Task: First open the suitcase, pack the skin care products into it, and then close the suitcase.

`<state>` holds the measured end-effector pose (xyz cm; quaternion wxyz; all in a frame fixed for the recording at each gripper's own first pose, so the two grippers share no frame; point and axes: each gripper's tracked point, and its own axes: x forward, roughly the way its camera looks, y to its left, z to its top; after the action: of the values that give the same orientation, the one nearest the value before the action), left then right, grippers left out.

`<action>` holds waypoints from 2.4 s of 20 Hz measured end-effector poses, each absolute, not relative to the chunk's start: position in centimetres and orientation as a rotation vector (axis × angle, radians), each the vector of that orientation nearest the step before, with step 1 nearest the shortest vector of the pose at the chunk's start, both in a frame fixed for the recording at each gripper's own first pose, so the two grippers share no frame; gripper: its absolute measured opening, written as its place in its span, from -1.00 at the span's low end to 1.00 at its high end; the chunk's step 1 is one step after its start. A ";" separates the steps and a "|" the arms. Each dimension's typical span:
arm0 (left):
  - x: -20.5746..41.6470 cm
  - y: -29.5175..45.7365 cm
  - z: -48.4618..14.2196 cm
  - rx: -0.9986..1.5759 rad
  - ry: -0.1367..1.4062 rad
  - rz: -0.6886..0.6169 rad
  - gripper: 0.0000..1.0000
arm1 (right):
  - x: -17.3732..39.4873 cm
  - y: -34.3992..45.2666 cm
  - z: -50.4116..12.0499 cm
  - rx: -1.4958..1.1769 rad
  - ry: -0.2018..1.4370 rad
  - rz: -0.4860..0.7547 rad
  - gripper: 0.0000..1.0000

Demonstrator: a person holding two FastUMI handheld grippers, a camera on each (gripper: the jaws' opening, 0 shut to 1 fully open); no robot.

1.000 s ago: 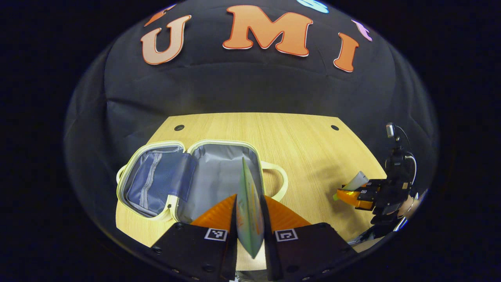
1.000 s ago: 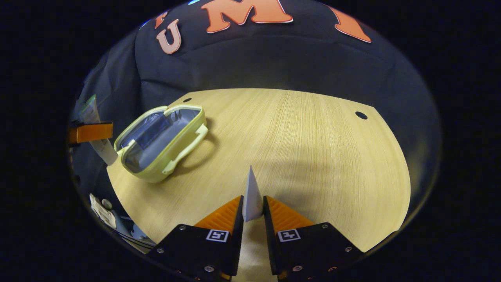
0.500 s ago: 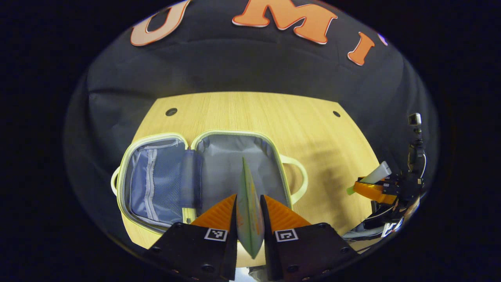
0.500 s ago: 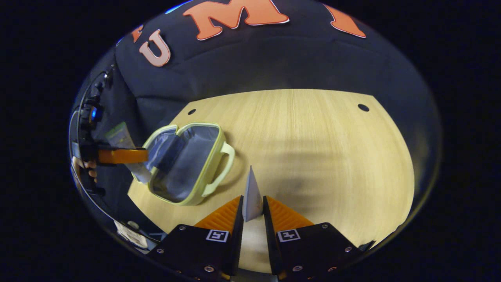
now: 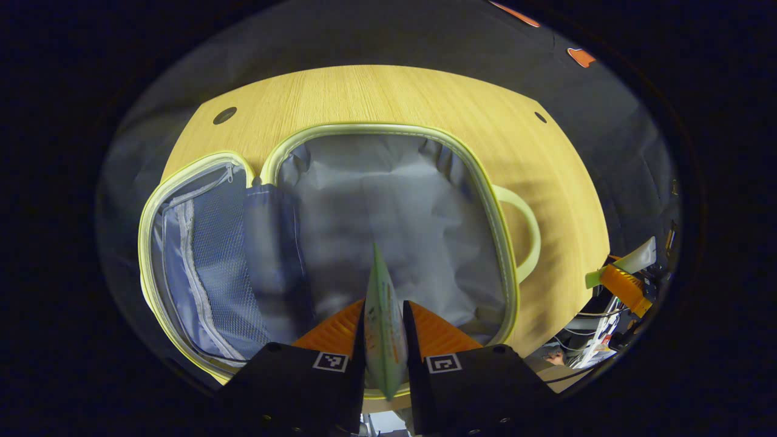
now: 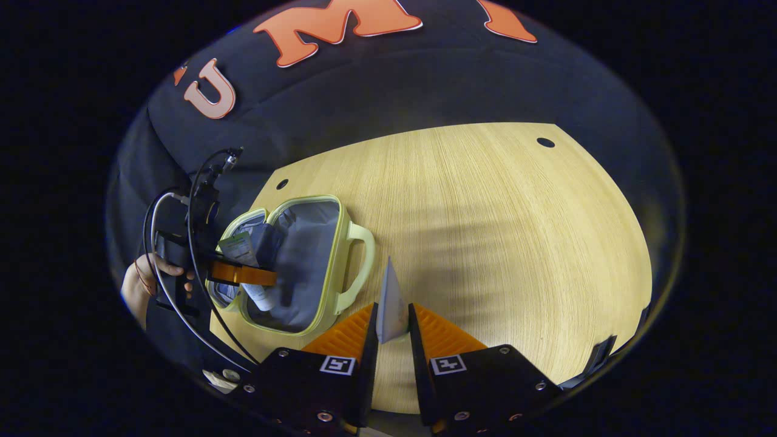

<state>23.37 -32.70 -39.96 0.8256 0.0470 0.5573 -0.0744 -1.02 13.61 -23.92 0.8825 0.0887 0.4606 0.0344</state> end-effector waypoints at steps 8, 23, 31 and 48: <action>24.7 -31.3 -36.2 0.233 1.052 -0.186 0.96 | -0.5 15.2 -23.4 0.216 0.972 0.045 -0.37; 16.5 -19.2 -27.0 0.000 0.742 -0.019 0.96 | 3.9 29.1 -22.8 0.129 1.061 0.338 -0.38; 7.8 -9.7 -22.1 -0.134 0.736 0.172 0.96 | 4.5 31.7 -29.3 0.152 1.243 0.278 -0.37; 12.0 1.9 -26.6 -0.430 0.652 0.225 0.96 | 5.0 33.4 -25.3 0.234 1.125 0.268 0.92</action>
<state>11.97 1.88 -26.57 0.9185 -0.2093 0.3173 0.1093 5.02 33.40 -25.25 0.8309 0.1105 0.5305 0.1265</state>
